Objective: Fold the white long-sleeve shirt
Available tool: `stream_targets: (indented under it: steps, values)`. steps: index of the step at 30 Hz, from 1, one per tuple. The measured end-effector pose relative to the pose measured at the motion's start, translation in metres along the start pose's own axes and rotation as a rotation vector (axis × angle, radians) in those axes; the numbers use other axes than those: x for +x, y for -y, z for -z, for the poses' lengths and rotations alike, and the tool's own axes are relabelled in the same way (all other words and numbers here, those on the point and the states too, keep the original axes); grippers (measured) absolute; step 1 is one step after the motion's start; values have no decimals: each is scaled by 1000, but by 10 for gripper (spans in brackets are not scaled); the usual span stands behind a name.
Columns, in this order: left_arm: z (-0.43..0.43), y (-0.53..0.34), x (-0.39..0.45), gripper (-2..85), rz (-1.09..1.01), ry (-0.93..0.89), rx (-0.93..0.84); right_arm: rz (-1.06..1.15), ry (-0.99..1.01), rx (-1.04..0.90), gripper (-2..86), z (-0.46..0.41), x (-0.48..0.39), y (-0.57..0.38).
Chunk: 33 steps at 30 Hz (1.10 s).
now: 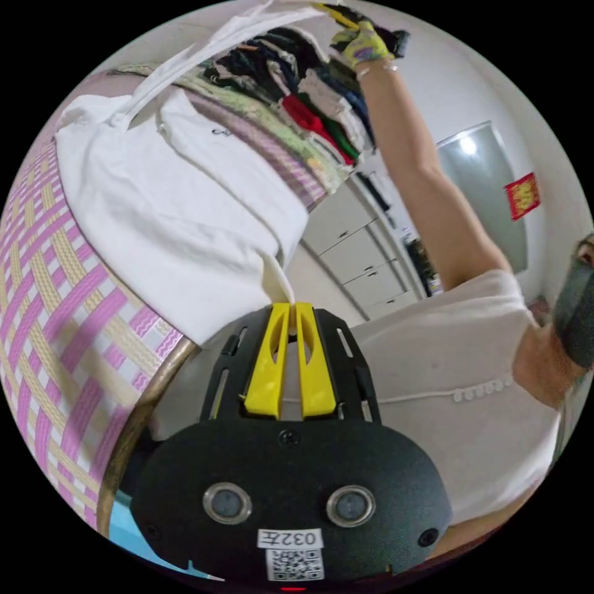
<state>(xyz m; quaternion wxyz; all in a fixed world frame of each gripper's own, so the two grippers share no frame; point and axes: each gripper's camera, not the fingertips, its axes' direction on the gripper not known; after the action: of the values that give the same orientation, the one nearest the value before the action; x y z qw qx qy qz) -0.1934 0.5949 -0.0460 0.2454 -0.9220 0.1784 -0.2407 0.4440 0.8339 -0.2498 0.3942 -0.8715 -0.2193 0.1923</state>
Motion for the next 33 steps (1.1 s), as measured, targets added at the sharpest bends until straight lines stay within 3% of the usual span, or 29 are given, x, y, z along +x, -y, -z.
stream_targets:
  steps: [2, 6, 9, 12, 14, 16, 18, 21, 24, 26, 29, 33]
  values:
    - [31, -8, -6, -15, -29, -193, 167, 11, -46, -44, -10, -5, -7, 10]
    - [53, -22, -21, -13, -12, -359, 307, 21, -75, -74, -10, -14, -13, 19]
    - [35, -12, -14, 0, 39, -211, 192, 13, -51, -102, -10, -23, -13, 17]
    - [-10, 18, 11, 39, 22, -36, -73, 31, -60, -115, -9, -26, -13, 10]
    - [-33, 29, 33, 22, -23, 217, -256, 44, -33, -104, -9, -16, -12, 2]
    - [-30, 29, 46, 1, -87, 235, -276, 81, 20, -84, -9, -3, -14, -7]
    - [-9, 31, 53, -9, -129, 147, -221, 140, 88, -71, -9, 12, -19, -20]
    - [58, 49, 45, -6, -118, 19, 3, 214, 149, -29, -9, 40, -26, -51]
    - [133, 90, 4, -2, 52, 68, 203, 217, 215, 41, -9, 71, -16, -86]
    - [177, 137, -39, -10, 197, 199, 297, 227, 257, 80, -9, 94, -4, -115]
    - [205, 207, -90, -9, 266, 322, 307, 241, 312, 97, -9, 111, 12, -146]
    - [216, 279, -140, -9, 306, 273, 290, 289, 386, 124, -9, 126, 23, -175]
